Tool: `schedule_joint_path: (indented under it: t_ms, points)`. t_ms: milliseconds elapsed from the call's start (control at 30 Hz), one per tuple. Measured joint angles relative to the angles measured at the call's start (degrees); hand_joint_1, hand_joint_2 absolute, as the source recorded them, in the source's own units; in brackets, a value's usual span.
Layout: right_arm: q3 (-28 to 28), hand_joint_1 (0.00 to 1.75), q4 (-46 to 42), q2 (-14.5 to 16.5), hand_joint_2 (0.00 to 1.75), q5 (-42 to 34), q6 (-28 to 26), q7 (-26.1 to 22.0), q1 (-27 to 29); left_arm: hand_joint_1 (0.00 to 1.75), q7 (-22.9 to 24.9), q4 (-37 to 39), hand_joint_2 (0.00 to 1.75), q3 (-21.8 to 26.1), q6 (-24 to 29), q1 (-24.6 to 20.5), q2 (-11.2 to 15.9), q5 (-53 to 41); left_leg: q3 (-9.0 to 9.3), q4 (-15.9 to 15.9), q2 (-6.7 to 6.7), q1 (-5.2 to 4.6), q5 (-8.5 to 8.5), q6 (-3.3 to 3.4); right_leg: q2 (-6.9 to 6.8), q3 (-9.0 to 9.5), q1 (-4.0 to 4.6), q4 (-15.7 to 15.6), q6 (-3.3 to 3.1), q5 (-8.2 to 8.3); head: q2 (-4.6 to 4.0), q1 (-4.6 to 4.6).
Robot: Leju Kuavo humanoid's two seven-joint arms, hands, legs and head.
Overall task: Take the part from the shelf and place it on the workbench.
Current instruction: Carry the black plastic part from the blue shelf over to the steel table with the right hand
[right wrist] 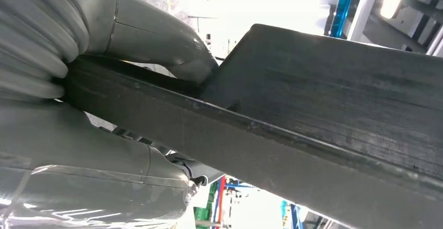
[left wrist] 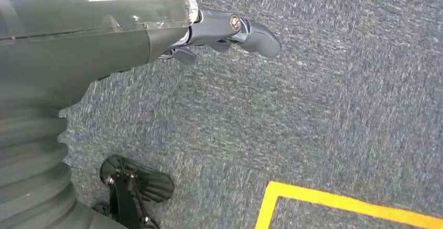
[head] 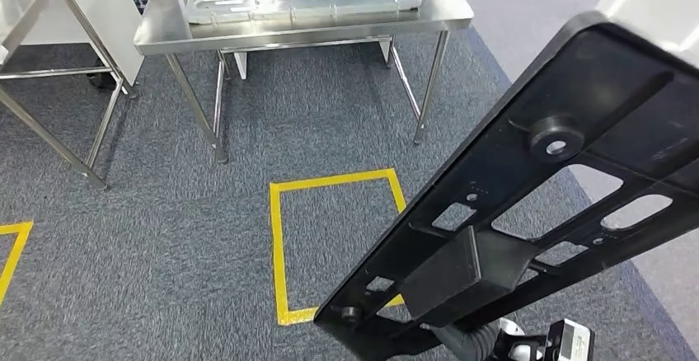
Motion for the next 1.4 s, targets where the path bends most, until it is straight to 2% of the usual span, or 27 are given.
schedule_joint_path:
  t_ms: [133, 167, 233, 267, 300, 333, 400, 433, 467, 567, 633, 700, 767, 833, 867, 900, 967, 1000, 1033, 1100, 1167, 1200, 1267, 1300, 1333, 1367, 1400]
  points:
    - [-0.29, 1.75, -0.02, 0.09, 1.75, -0.54, 0.52, -0.01, -0.13, 0.0, -0.38, 0.0, 1.75, 0.4, -0.14, -0.01, 0.13, -0.15, -0.42, 1.97, 0.45, 0.16, -1.52, -1.3, -0.22, 1.06, -0.28, -0.8, -1.29, -0.33, 0.0, -0.01]
    - [-0.3, 1.75, -0.02, 0.21, 1.75, -0.55, 0.56, -0.01, -0.19, 0.0, -0.53, 0.0, 1.75, 0.51, -0.12, -0.06, 0.16, -0.27, -1.72, 4.81, 0.71, 0.25, -2.79, -1.59, -0.34, 1.5, -0.35, -0.98, -1.55, -0.52, 0.0, -0.01]
    - [-0.3, 1.75, 0.04, 0.55, 1.75, -0.49, 0.54, -0.01, -0.34, 0.0, -0.75, 0.0, 1.75, 0.72, -0.04, -0.05, 0.17, -0.51, -6.27, 12.88, 1.0, 0.38, -5.64, -2.08, -0.58, 2.33, -0.32, -1.01, -1.84, -1.26, 0.0, -0.01]
    - [-0.3, 1.75, 0.09, 0.75, 1.75, -0.46, 0.46, -0.01, -0.4, 0.0, -0.8, 0.0, 1.75, 0.8, 0.0, 0.02, 0.16, -0.59, -8.41, 15.97, 1.03, 0.44, -6.11, -2.28, -0.65, 2.83, -0.31, -1.01, -1.81, -1.74, 0.0, -0.01]
    - [-0.3, 1.75, 0.14, 0.91, 1.75, -0.43, 0.39, 0.0, -0.45, 0.0, -0.83, 0.0, 1.75, 0.85, 0.03, 0.11, 0.16, -0.64, -9.65, 17.06, 1.08, 0.5, -5.36, -2.41, -0.69, 3.44, -0.31, -1.0, -1.74, -2.27, 0.0, -0.01]
    - [-0.3, 1.75, 0.17, 1.07, 1.75, -0.43, 0.32, 0.0, -0.48, 0.0, -0.85, 0.0, 1.75, 0.88, 0.04, 0.19, 0.16, -0.68, -9.73, 15.72, 1.18, 0.57, -3.41, -2.45, -0.72, 4.18, -0.33, -1.01, -1.62, -2.88, 0.0, -0.01]
    - [-0.3, 1.75, 0.18, 1.29, 1.75, -0.43, 0.27, 0.0, -0.5, 0.0, -0.9, 0.0, 1.75, 0.91, 0.11, 0.28, 0.17, -0.77, -7.48, 8.63, 1.68, 0.61, 1.58, -2.26, -0.85, 5.79, -0.36, -1.06, -1.27, -4.26, 0.0, 0.0]
    - [-0.3, 1.75, 0.18, 1.4, 1.75, -0.43, 0.31, -0.01, -0.5, 0.0, -0.91, 0.0, 1.75, 0.92, 0.15, 0.3, 0.16, -0.83, -6.17, 5.25, 1.99, 0.45, 2.91, -2.0, -0.9, 6.37, -0.3, -1.05, -0.98, -4.92, 0.0, -0.01]
    - [-0.3, 1.75, 0.17, 1.5, 1.75, -0.42, 0.41, 0.0, -0.49, 0.0, -0.92, 0.0, 1.75, 0.92, 0.24, 0.34, 0.16, -0.87, -5.27, 3.23, 2.22, 0.27, 3.21, -1.56, -0.95, 6.82, -0.25, -1.18, -0.65, -5.45, 0.0, -0.01]
    - [-0.28, 1.75, 0.13, 1.85, 1.75, -0.39, 1.13, 0.0, -0.61, 0.0, -1.01, -0.01, 1.75, 0.94, 0.65, 0.38, 0.17, -0.9, -3.71, 1.83, 2.04, 0.01, 1.44, 0.03, -0.99, 7.56, -0.18, -0.36, 0.52, -5.47, 0.0, -0.01]
    - [-0.28, 1.75, 0.13, 1.96, 1.75, -0.46, 1.54, 0.0, -0.97, 0.0, -1.1, -0.01, 1.75, 0.96, 0.92, 0.29, 0.17, -0.89, -1.94, 1.1, 1.72, 0.13, 0.46, 0.83, -0.88, 4.88, -0.35, 5.04, 0.99, -3.74, 0.0, -0.02]
    - [-0.31, 1.75, 0.23, 2.0, 1.75, -0.71, 1.87, -0.02, -1.3, 0.0, -1.28, -0.02, 1.75, 0.97, 1.04, 0.31, 0.17, -0.92, 0.16, 0.44, 1.51, 0.19, -0.72, 1.34, -0.73, -0.94, -0.45, 12.92, 1.17, -3.58, 0.0, 0.0]
    - [-0.42, 1.75, 0.43, 2.02, 1.75, -0.94, 2.2, -0.02, -1.4, 0.0, -1.5, -0.02, 1.75, 0.98, 1.05, 0.45, 0.14, -1.04, 2.37, 0.0, 1.23, 0.19, -2.13, 1.42, -0.65, -6.59, -0.42, 17.47, 1.37, -7.23, 0.0, 0.02]
    - [-0.65, 1.75, 0.56, 2.02, 1.75, -1.09, 2.36, 0.0, -1.4, 0.0, -1.63, -0.02, 1.75, 0.99, 1.05, 0.55, 0.09, -1.15, 4.96, -0.17, 0.78, 0.19, -3.85, 1.34, -0.62, -9.81, -0.39, 16.46, 1.32, -10.65, 0.0, 0.02]
    - [-0.76, 1.75, 0.58, 2.02, 1.75, -1.15, 2.39, 0.0, -1.39, 0.0, -1.66, -0.02, 1.75, 0.99, 1.05, 0.56, 0.08, -1.21, 6.28, -0.19, 0.58, 0.19, -4.81, 1.29, -0.6, -10.44, -0.32, 14.13, 1.13, -10.26, 0.0, 0.02]
    - [-0.85, 1.75, 0.59, 2.02, 1.75, -1.2, 2.39, 0.0, -1.38, 0.0, -1.66, -0.02, 1.75, 0.99, 1.05, 0.58, 0.06, -1.3, 7.45, -0.24, 0.44, 0.18, -5.82, 1.22, -0.58, -10.72, -0.16, 10.93, 0.73, -7.39, 0.0, 0.02]
    - [-0.95, 1.75, 0.65, 2.02, 1.75, -1.18, 2.38, -0.01, -1.2, 0.0, -1.65, -0.01, 1.75, 1.01, 1.06, 0.57, -0.04, -1.49, 9.45, -0.26, 0.17, -0.01, -7.86, 0.74, -0.25, -10.72, 0.32, 5.4, -0.01, 2.22, 0.0, 0.02]
    - [-1.0, 1.75, 0.62, 2.02, 1.75, -1.13, 2.36, 0.0, -1.09, 0.0, -1.64, 0.0, 1.75, 1.02, 1.1, 0.55, -0.1, -1.55, 10.37, -0.54, 0.06, -0.05, -8.6, 0.4, -0.08, -10.59, 0.5, 3.99, -0.3, 5.75, 0.0, 0.02]
    - [-1.03, 1.75, 0.59, 2.02, 1.75, -1.09, 2.33, 0.0, -1.02, 0.0, -1.64, -0.01, 1.75, 1.04, 1.15, 0.5, -0.15, -1.58, 10.99, -0.53, -0.01, -0.11, -8.71, -0.06, 0.1, -10.29, 0.6, 3.48, -0.53, 7.17, 0.0, 0.02]
    - [-1.08, 1.75, 0.45, 2.02, 1.75, -1.05, 2.3, -0.01, -1.05, 0.0, -1.62, -0.01, 1.75, 1.04, 1.3, 0.31, -0.19, -1.6, 10.16, 1.98, 0.16, 0.0, -6.86, -0.85, 0.19, -8.9, 0.51, 2.85, -1.08, 6.26, 0.0, 0.03]
    - [-1.1, 1.75, 0.44, 2.03, 1.75, -1.07, 2.32, -0.02, -1.06, 0.0, -1.58, -0.01, 1.75, 1.06, 1.45, 0.1, -0.27, -1.6, 6.07, 8.89, 0.61, 0.11, -4.9, -1.53, 0.15, -6.97, 0.35, 1.64, -1.69, 5.35, 0.0, 0.03]
    - [-1.1, 1.75, 0.44, 2.03, 1.75, -1.08, 2.34, -0.02, -1.03, 0.0, -1.56, 0.0, 1.75, 1.08, 1.58, 0.07, -0.31, -1.57, 3.62, 12.33, 0.83, 0.18, -5.59, -1.76, 0.11, -6.02, 0.27, 1.19, -1.88, 4.76, 0.0, 0.03]
    - [-1.1, 1.75, 0.45, 2.04, 1.75, -1.09, 2.38, -0.02, -1.0, 0.0, -1.51, 0.0, 1.75, 1.17, 1.84, 0.14, -0.33, -1.57, -0.35, 15.71, 0.98, 0.29, -10.46, -2.09, 0.13, -4.24, 0.19, 0.9, -2.01, 3.41, 0.0, 0.02]
    - [-1.1, 1.75, 0.45, 2.04, 1.75, -1.11, 2.39, -0.02, -0.99, 0.0, -1.49, 0.0, 1.75, 1.21, 1.98, 0.17, -0.33, -1.57, -1.61, 15.75, 1.02, 0.36, -12.88, -2.15, 0.16, -3.35, 0.17, 0.88, -2.0, 2.71, 0.0, 0.02]
    - [-1.1, 1.75, 0.46, 2.04, 1.75, -1.12, 2.4, -0.02, -0.99, 0.0, -1.48, 0.0, 1.75, 1.25, 2.1, 0.19, -0.33, -1.57, -2.31, 14.58, 1.09, 0.43, -13.83, -2.16, 0.18, -2.4, 0.16, 0.88, -1.96, 2.02, 0.0, 0.02]
    - [-1.1, 1.75, 0.46, 2.04, 1.75, -1.13, 2.41, -0.01, -0.99, 0.0, -1.47, 0.0, 1.75, 1.28, 2.23, 0.2, -0.33, -1.57, -2.49, 12.33, 1.15, 0.47, -12.78, -2.09, 0.19, -1.44, 0.16, 0.88, -1.9, 1.37, 0.0, 0.02]
    - [-1.1, 1.75, 0.46, 2.04, 1.75, -1.14, 2.42, -0.01, -1.0, 0.0, -1.46, 0.0, 1.75, 1.31, 2.35, 0.22, -0.33, -1.57, -2.28, 9.15, 1.23, 0.49, -9.71, -1.97, 0.18, -0.57, 0.16, 0.88, -1.79, 0.75, 0.0, 0.03]
